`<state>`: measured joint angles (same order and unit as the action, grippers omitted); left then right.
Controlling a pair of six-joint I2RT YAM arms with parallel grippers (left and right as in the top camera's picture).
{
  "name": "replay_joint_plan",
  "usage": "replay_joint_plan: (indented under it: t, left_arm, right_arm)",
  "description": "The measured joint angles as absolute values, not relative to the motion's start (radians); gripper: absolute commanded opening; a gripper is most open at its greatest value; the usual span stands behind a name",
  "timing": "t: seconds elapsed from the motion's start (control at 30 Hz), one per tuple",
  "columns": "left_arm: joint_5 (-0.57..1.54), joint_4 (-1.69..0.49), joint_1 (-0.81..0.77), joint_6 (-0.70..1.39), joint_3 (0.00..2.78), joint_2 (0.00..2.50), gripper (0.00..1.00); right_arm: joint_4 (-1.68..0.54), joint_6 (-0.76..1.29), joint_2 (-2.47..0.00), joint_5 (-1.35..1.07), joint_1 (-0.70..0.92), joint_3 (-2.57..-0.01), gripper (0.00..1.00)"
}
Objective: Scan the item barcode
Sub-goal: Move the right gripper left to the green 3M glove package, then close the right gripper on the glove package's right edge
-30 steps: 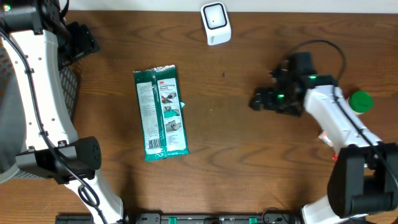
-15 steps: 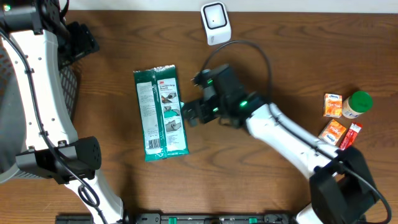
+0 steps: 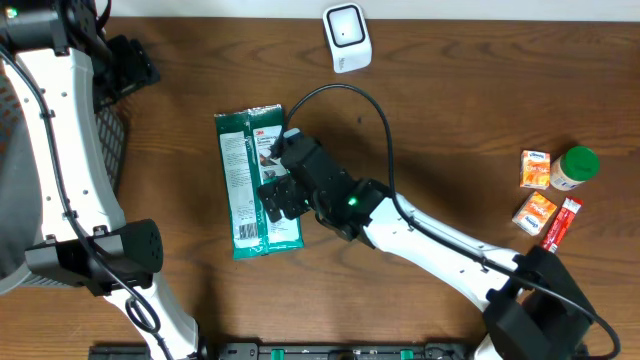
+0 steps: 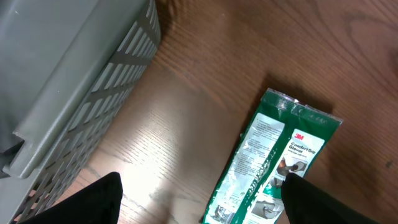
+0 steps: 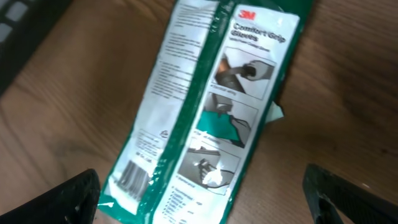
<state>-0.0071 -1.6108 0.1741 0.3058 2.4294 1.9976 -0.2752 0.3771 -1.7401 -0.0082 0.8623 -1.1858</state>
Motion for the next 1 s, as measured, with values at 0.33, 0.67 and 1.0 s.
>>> replay_joint_plan:
  t: [0.33,0.67,1.0]
  left_arm:
    - [-0.007,-1.611,0.174,0.306,2.429,1.998,0.82]
    - [-0.007,-1.611,0.174,0.306,2.429,1.998,0.82]
    - [-0.007,-1.611,0.174,0.306,2.429,1.998,0.82]
  right_arm:
    - [-0.271,0.443,-1.866,-0.062,0.837,-1.184,0.68]
    - [-0.264,0.459,-1.866,-0.299,0.655,-1.183,0.67]
    - [-0.216,0.42,-1.956,-0.478,0.618,-1.183,0.7]
